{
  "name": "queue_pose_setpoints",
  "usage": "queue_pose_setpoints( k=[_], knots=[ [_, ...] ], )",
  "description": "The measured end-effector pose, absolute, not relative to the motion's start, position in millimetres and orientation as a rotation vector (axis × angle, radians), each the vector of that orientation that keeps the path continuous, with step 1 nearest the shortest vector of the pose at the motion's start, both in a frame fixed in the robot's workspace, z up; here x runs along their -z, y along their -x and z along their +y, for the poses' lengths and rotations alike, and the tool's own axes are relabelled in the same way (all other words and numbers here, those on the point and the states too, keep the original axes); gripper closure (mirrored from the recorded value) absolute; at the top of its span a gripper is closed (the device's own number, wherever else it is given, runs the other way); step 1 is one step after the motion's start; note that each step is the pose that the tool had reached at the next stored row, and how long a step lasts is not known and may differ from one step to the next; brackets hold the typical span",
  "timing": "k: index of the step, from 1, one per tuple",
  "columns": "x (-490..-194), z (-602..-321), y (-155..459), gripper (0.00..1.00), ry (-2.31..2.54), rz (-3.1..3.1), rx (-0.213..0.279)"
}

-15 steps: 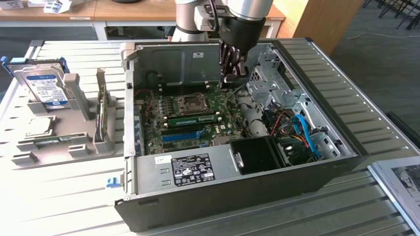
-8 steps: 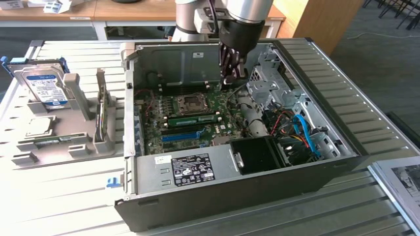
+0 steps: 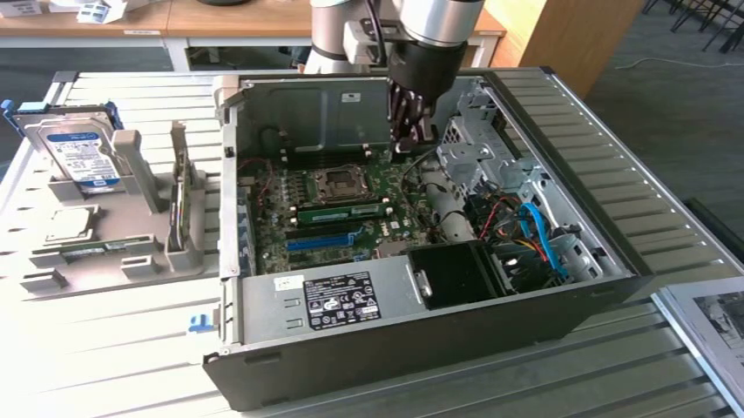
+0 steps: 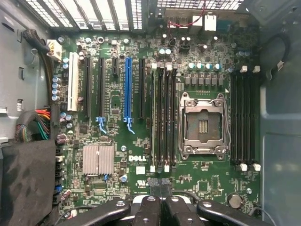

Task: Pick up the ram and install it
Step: 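Press down the ram until it locks into place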

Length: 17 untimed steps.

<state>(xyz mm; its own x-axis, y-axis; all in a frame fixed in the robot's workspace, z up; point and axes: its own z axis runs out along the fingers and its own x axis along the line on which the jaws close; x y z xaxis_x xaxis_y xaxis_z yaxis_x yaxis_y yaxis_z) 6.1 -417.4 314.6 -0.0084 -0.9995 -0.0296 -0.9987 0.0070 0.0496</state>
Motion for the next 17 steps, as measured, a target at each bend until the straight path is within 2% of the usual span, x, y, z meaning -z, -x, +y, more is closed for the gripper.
queue_pose_setpoints(
  k=[17],
  knots=[
    [-301.9, -417.4, -6.1, 0.9, -2.202, -2.219, 0.088]
  ],
)
